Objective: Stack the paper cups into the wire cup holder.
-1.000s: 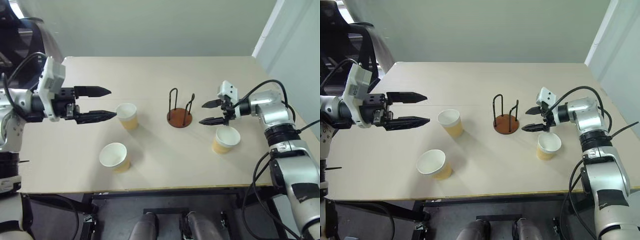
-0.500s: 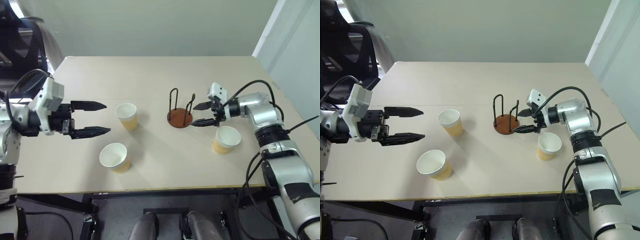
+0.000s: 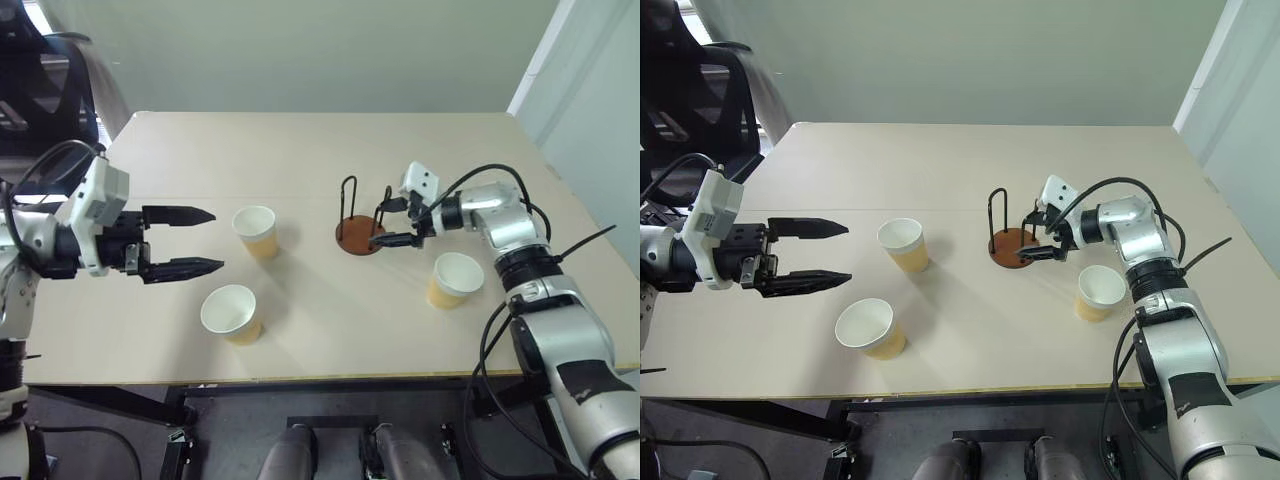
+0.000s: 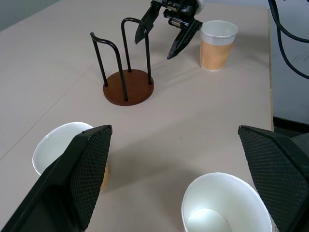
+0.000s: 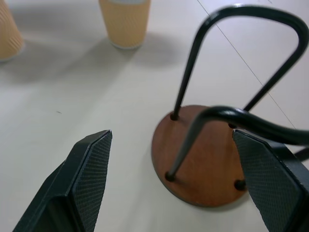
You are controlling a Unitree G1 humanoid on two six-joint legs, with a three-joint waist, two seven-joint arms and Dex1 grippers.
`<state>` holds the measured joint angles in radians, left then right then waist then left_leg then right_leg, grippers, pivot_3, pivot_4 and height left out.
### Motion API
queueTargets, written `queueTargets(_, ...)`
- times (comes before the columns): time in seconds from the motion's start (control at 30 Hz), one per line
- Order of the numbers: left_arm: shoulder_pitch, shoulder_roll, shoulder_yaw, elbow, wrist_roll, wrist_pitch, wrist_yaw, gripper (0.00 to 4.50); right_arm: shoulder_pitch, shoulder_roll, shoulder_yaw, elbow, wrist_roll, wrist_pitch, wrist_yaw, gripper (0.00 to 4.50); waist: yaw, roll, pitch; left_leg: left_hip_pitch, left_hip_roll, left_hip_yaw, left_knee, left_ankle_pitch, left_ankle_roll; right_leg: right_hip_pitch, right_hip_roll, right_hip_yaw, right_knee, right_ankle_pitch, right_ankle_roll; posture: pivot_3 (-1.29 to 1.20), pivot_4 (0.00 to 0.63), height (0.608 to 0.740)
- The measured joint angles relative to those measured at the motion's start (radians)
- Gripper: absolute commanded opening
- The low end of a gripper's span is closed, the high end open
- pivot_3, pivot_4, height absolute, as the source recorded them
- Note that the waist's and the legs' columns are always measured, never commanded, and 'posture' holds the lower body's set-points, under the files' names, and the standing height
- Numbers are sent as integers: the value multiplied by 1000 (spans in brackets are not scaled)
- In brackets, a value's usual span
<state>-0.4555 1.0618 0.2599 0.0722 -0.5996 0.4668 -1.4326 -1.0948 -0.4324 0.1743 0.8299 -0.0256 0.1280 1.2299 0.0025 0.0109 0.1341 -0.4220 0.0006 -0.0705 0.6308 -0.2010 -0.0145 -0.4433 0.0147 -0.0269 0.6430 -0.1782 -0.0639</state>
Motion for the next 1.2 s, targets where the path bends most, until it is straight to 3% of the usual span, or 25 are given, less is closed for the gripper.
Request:
queueTargets(0.17, 0, 2, 0, -4, -2, 12, 2, 4468, -22, 23, 0, 8, -7, 17, -36, 4049, 0, 0, 0, 0, 0, 0, 0, -1, -2, 0, 0, 0, 0, 0, -1, 0, 150, 740)
queueTargets(0.27, 0, 2, 0, -6, -2, 15, 2, 4500, -21, 35, 2, 7, -10, 43, -51, 3476, 0, 0, 0, 0, 0, 0, 0, -1, -2, 0, 0, 0, 0, -1, -1, 0, 150, 740)
queueTargets(0.57, 0, 2, 0, -6, -2, 17, 2, 4500, -9, 45, 10, -40, -10, 102, -71, 148, 0, 0, 0, 0, 0, 0, 0, -1, -2, 0, 0, 0, 0, -1, -1, 0, 150, 740)
queueTargets(0.87, 0, 2, 0, -6, -2, 17, 0, 4500, -6, 54, 19, -55, -10, 109, -67, 66, 0, 0, 0, 0, 0, 0, 0, -1, -2, 0, 0, 0, 1, -1, -1, 0, 150, 740)
queueTargets(1.2, -5, 18, -3, 17, 2, 14, -26, 4500, -23, 1, 42, -42, -5, 48, 158, 66, 0, 0, 0, 0, 0, 0, 0, -1, -2, -1, 0, 0, 0, -1, -1, 0, 150, 740)
